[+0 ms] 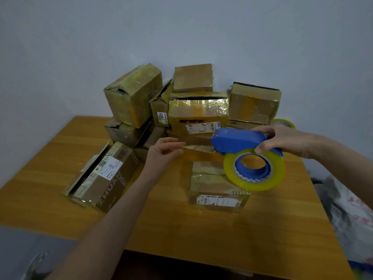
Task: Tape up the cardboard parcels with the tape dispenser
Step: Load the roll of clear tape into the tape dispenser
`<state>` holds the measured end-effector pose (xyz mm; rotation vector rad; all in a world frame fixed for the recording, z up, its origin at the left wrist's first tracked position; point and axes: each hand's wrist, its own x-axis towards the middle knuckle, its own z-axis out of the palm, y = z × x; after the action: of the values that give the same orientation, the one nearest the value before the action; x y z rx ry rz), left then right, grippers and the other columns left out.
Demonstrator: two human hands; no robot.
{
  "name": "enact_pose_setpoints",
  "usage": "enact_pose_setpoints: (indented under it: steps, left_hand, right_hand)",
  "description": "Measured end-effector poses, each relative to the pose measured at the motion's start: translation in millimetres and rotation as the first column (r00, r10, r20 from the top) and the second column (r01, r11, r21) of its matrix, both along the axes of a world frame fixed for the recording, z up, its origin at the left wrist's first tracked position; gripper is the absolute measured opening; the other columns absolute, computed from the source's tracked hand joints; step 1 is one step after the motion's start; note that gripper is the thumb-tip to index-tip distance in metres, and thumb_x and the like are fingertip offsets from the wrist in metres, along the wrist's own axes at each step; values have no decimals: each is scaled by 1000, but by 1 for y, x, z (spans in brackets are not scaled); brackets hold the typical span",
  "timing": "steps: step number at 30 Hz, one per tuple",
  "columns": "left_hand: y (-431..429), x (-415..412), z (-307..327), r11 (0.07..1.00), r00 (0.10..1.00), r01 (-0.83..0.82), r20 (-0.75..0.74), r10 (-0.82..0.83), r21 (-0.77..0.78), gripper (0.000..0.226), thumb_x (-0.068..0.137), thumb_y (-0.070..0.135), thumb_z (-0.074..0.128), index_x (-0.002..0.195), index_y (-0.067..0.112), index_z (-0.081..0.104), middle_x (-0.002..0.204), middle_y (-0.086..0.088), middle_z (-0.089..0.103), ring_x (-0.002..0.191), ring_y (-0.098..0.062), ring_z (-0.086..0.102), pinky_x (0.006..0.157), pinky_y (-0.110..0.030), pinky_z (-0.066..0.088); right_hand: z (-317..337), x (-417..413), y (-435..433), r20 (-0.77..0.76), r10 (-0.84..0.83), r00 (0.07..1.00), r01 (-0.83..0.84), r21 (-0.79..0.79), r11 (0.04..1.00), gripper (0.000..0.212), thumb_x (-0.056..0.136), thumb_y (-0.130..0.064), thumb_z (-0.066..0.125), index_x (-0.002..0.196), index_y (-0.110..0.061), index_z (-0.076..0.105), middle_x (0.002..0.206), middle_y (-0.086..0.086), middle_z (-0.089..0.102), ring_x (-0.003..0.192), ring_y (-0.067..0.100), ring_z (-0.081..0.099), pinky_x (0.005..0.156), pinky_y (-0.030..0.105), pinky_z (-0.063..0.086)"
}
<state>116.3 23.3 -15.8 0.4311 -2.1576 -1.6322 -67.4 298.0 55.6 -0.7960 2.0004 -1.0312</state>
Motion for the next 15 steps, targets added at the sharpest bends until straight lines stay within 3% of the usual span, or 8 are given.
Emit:
enact_pose_setpoints:
  steps: [2,6,11,15]
  left_hand:
    - [0,-2,1,998,999,-50,5,50,-33,17,82,10,71,87,25,74,112,4,62,105,-3,55,85,-22,50]
    - [1,-4,1,997,997,-72,-43,71,-19,15,83,7,69,91,18,75,100,4,69,92,-2,62,77,-20,51]
    - [14,-13,9,939,974,-179,-78,210,295,16,85,9,67,91,21,75,78,7,72,72,-7,61,69,-22,55]
    - [18,-17,16,862,960,-193,-93,265,469,21,86,9,66,99,24,73,87,5,72,73,-8,63,69,-22,56]
  right_hand:
    - [-2,1,-1,-7,-1,1000,1,21,1000,62,57,-34,78,117,-32,63,104,-2,72,92,16,70,78,29,56]
    - [-2,2,0,11,-30,999,30,0,1000,73,48,-41,82,118,-32,62,104,0,73,91,19,71,75,29,55]
    - [-5,0,3,174,-107,979,122,-78,989,77,43,-39,82,117,-28,65,104,6,74,91,25,71,71,32,57]
    - [-8,1,7,253,-163,954,202,-136,970,62,57,-27,78,118,-21,65,106,11,73,88,25,71,70,33,59]
